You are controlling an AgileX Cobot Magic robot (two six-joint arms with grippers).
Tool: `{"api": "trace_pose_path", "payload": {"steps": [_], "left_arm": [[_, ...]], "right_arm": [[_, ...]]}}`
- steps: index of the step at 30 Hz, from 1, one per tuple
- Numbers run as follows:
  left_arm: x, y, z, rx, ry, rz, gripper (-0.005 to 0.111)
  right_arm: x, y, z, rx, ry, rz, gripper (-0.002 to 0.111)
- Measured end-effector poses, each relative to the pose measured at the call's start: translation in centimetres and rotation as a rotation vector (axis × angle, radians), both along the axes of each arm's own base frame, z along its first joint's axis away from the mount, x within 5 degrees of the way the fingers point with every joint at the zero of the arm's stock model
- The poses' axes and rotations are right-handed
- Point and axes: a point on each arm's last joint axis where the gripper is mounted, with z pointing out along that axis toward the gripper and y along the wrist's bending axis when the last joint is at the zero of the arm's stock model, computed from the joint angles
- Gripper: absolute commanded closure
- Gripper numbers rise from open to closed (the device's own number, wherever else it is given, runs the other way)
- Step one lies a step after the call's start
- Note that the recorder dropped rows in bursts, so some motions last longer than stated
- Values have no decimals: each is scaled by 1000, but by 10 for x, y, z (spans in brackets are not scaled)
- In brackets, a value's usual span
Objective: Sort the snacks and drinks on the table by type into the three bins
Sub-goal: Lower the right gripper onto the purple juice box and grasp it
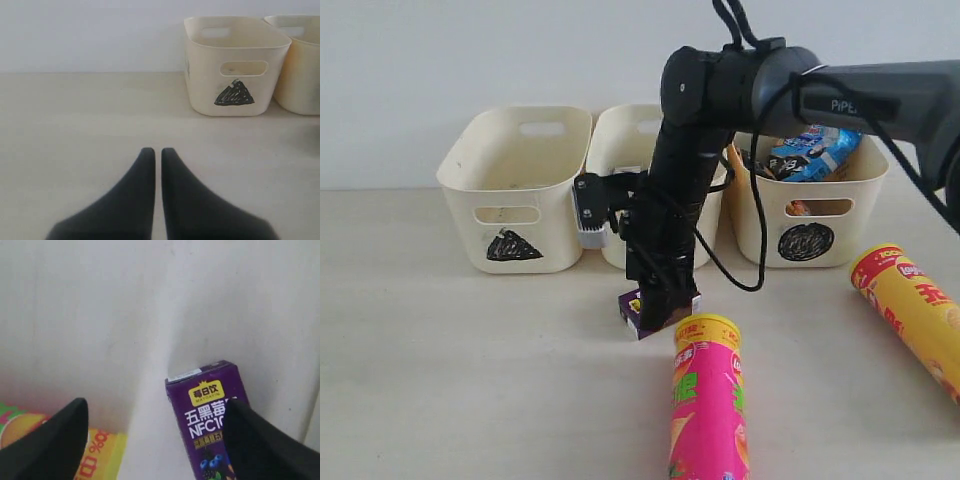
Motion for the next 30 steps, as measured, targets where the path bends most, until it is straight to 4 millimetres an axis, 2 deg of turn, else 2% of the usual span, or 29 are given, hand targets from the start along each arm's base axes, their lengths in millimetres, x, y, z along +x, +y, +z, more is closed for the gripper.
{"api": "trace_pose_path", "payload": {"steps": [2, 6, 13, 30], "left_arm": [[0, 0, 0, 0, 0, 0, 102], [0, 0, 0, 0, 0, 0, 102], [0, 0, 0, 0, 0, 0, 102], [0, 0, 0, 0, 0, 0, 102]], "right_arm": [[1, 0, -9, -22, -18, 97, 41], [5, 1, -17, -26, -61, 184, 41], [13, 3, -34, -40, -125, 233, 41], [22, 4, -40, -54, -214, 253, 41]]}}
